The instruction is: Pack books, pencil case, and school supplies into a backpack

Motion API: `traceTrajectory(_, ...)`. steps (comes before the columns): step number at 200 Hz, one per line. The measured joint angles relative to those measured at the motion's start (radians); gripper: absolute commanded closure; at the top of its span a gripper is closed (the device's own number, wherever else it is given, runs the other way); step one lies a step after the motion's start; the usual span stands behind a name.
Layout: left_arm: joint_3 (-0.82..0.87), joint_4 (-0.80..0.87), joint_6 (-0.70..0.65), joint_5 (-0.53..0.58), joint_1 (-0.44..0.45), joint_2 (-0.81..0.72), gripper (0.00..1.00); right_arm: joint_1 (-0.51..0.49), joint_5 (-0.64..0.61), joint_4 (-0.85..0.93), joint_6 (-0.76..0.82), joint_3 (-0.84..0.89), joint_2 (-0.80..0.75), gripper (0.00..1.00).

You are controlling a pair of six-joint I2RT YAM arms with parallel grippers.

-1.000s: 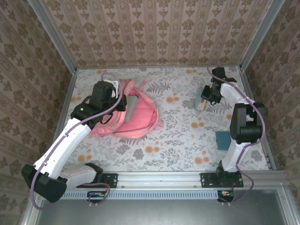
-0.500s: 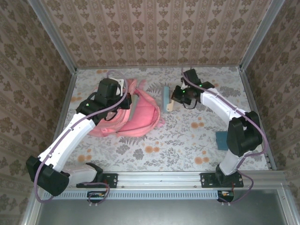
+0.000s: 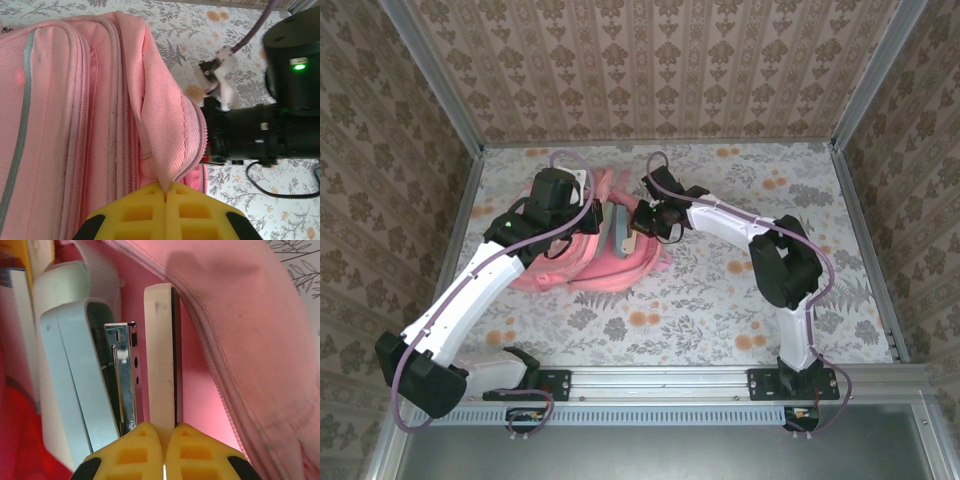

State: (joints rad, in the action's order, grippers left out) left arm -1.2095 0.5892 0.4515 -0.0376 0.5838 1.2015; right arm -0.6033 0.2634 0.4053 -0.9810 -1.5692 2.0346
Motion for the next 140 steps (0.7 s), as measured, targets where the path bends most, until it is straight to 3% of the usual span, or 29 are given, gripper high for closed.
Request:
traceTrajectory(15, 0.002, 0.0, 0.002, 0.001, 0.003, -0.002, 1.0, -0.003, -0.008, 0.001, -0.021, -0.007, 0.021, 0.82)
traceTrajectory(48, 0.01, 0.0, 0.002, 0.007, 0.006, -0.014, 1.0, -0.005, -0.019, 0.001, -0.034, -0.027, 0.031, 0.64)
traceTrajectory(140, 0.029, -0.007, 0.002, 0.008, 0.006, -0.031, 1.0, -0.005, -0.027, 0.005, 0.016, -0.029, -0.017, 0.61)
